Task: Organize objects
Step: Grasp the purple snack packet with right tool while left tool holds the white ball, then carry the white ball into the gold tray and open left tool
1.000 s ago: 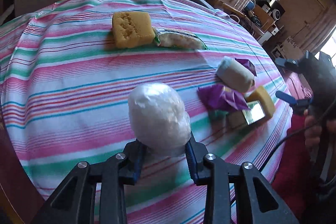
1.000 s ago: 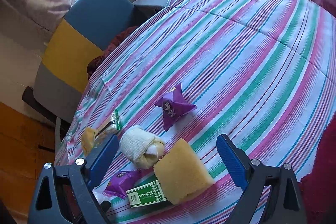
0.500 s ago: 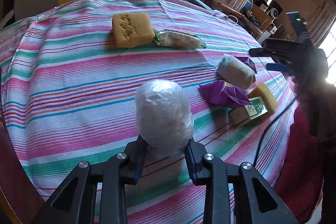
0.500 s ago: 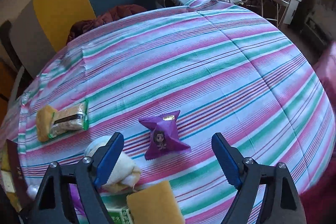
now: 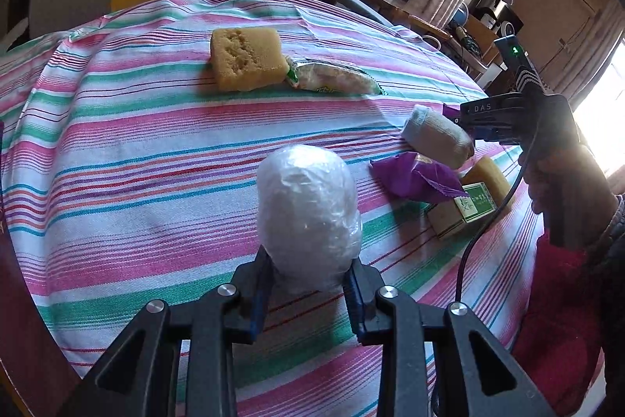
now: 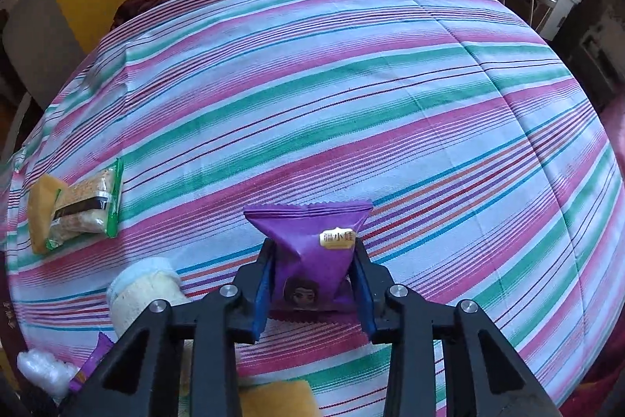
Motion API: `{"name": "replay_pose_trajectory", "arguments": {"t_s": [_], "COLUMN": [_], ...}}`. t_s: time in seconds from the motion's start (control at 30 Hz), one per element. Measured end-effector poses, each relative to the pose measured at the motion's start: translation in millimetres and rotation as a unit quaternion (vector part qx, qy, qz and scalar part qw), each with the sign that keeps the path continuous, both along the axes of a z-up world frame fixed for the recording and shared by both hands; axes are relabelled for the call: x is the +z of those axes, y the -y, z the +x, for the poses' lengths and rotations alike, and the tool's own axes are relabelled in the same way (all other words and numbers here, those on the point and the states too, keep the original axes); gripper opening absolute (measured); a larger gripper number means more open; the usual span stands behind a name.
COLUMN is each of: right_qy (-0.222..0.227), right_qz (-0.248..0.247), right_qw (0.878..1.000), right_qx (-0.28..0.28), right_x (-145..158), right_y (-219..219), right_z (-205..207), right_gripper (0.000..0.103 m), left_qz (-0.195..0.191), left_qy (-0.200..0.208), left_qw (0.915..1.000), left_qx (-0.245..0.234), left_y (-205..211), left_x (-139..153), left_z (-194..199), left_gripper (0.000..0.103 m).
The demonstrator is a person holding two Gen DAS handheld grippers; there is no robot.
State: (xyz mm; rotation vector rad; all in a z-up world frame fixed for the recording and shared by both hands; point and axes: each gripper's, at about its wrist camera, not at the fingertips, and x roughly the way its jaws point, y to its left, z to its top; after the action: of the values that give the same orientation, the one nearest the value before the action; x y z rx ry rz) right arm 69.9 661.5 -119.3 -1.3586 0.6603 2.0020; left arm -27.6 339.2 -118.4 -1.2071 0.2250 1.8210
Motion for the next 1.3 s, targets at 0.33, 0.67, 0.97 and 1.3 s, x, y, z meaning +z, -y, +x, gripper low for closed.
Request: {"name": "replay_pose_trajectory", "arguments": {"t_s": [0.33,0.67,0.97,1.3], "right_qy": [0.002,0.021,0.018,0.020], "right_qz": [0.017,0.049,0.066,0.073], "right_qw": [1.000,0.998,0.996,0.996], "right_qx": [0.017,0.040,0.051,0.053], "right_x": [0,2,1,1], "right_y": [3,13,15,17], "right_z": [5,4,-7,-9], "right_gripper": [0.039,0.037,0.036,0.036], "left_qz": [0.007,0.004,0.029,0.066], "left_qy": [-0.006,-0.023,-0.002,-0.023], "left_qw": [0.9999,0.9997,0.9993,0.9861], "left_qx": [0.007,0.006,0.025,0.151], "left_y": [2,3,21,132], "left_x": [0,0,25,96], "left_z": [2,6,3,-58], "left_gripper": [0.032,0.029,0.027,0.027]}}
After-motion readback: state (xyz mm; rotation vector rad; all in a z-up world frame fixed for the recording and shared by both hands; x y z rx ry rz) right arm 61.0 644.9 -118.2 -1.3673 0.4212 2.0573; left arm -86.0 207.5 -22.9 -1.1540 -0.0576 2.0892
